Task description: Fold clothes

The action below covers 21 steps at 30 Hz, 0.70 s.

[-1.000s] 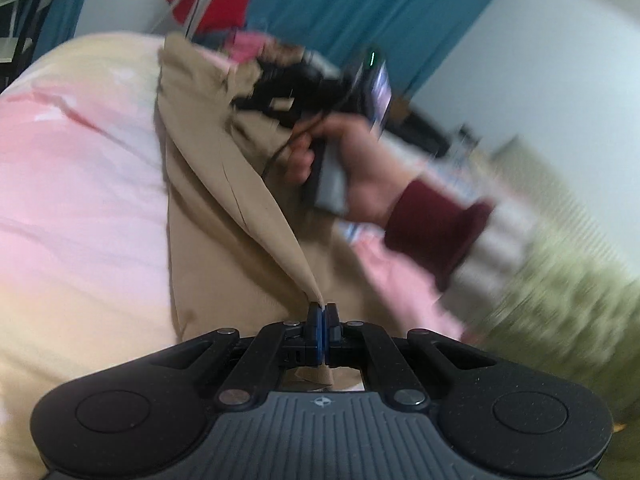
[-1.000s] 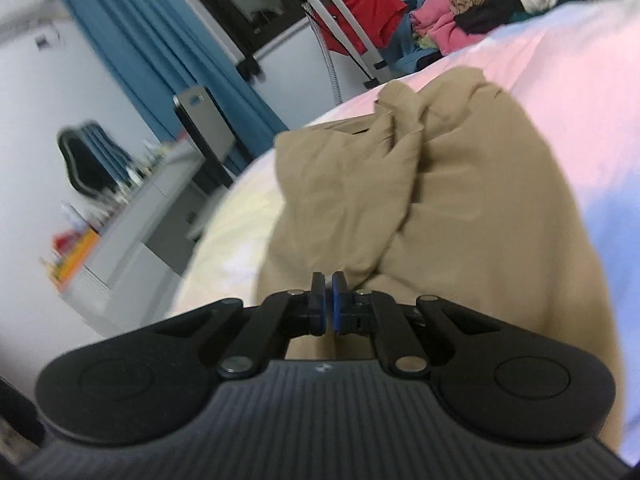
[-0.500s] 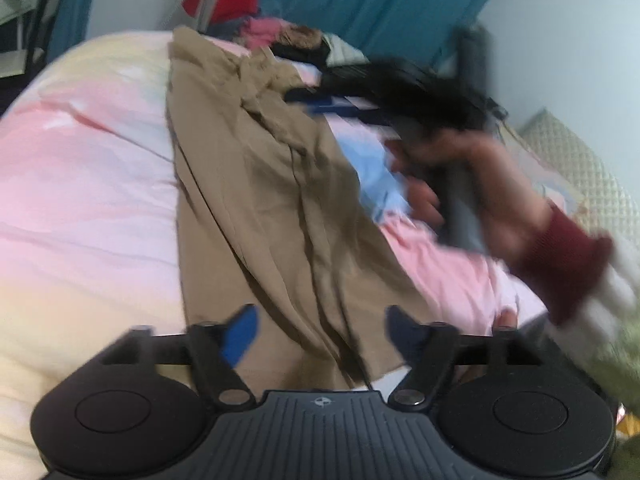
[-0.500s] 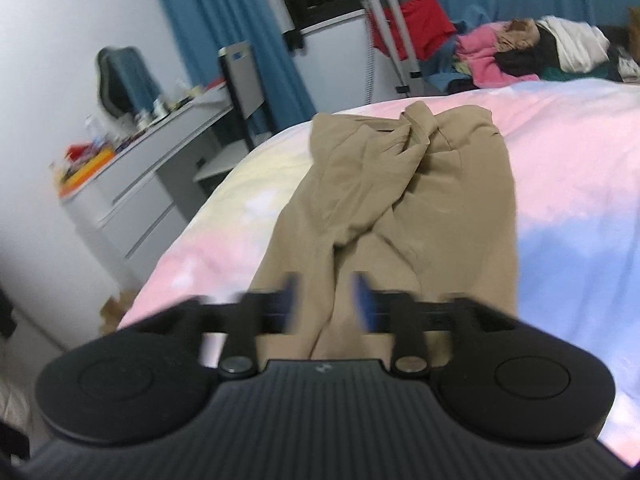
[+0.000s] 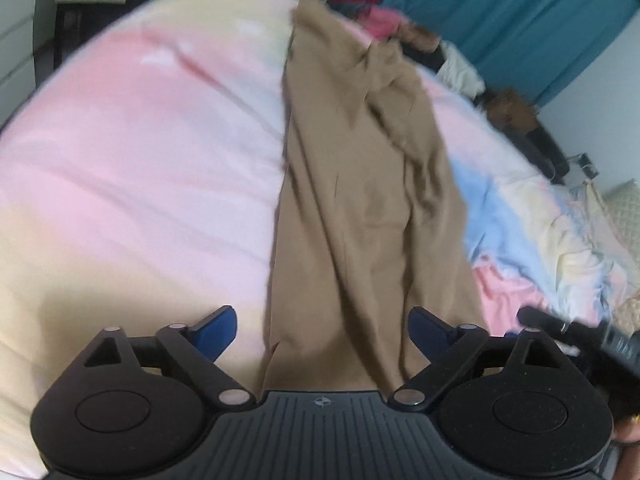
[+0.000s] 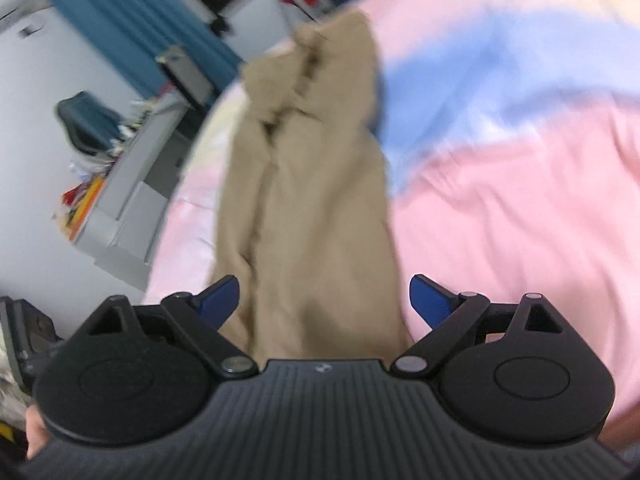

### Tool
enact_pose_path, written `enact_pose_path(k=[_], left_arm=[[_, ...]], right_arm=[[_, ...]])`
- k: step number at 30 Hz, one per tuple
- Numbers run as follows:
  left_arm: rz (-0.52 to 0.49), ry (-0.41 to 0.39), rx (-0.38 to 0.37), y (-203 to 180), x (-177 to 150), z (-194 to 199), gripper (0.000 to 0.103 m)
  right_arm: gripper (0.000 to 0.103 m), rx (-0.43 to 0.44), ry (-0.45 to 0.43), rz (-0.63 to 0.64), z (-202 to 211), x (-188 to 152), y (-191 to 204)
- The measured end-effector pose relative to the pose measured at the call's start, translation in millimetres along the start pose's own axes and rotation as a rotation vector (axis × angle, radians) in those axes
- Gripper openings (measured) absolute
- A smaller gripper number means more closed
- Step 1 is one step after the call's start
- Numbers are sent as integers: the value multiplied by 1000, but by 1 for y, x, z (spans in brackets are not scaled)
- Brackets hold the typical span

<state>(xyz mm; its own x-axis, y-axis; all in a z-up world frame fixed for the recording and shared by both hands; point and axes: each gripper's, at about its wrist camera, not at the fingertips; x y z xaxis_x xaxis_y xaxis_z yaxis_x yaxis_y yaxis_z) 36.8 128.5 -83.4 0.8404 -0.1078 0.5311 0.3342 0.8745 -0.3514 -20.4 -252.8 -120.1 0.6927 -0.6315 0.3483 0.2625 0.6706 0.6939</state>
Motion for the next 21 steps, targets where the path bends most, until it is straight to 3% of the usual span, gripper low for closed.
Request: enact_pose_path(k=[2, 6, 7, 9, 11, 13, 14, 15, 21], left_arm=[[12, 47, -38, 2, 0, -10, 77], [-6, 114, -78, -3, -4, -21, 77], [-16, 124, -78, -5, -5, -22, 73], [-26, 146, -67, -8, -9, -22, 60], [-45, 162, -52, -13, -12, -22, 34], [-79, 168, -31, -18, -13, -19, 12], [-90, 153, -37, -19, -13, -15, 8], [-99, 134, -49, -21, -12, -9, 6], [-102, -81, -153, -23, -14, 43, 4]], right_arm=[[93, -5, 29, -40, -6, -5, -10], [81, 58, 178, -47, -29, -15, -7], [80, 40, 180, -20, -30, -18, -4], [73, 4, 185, 34, -33, -24, 3], [66, -33, 189, 88, -36, -30, 9], [48, -72, 185, 136, -35, -33, 14], [29, -88, 175, 153, -32, -35, 15], [17, -105, 165, 171, -28, -36, 16], [11, -57, 50, 187, 19, -23, 23]])
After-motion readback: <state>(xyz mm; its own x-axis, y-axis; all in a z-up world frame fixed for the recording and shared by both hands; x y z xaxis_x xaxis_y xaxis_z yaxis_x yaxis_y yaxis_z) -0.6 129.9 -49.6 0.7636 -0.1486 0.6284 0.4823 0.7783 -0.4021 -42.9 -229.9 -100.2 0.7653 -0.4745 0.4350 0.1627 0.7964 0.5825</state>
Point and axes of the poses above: each gripper's, at about its wrist camera, not at the fingertips, and z roughly against the way its jaws point, y to its left, x to its top, and after that the axes turned 12 degrees about -z, right-handed
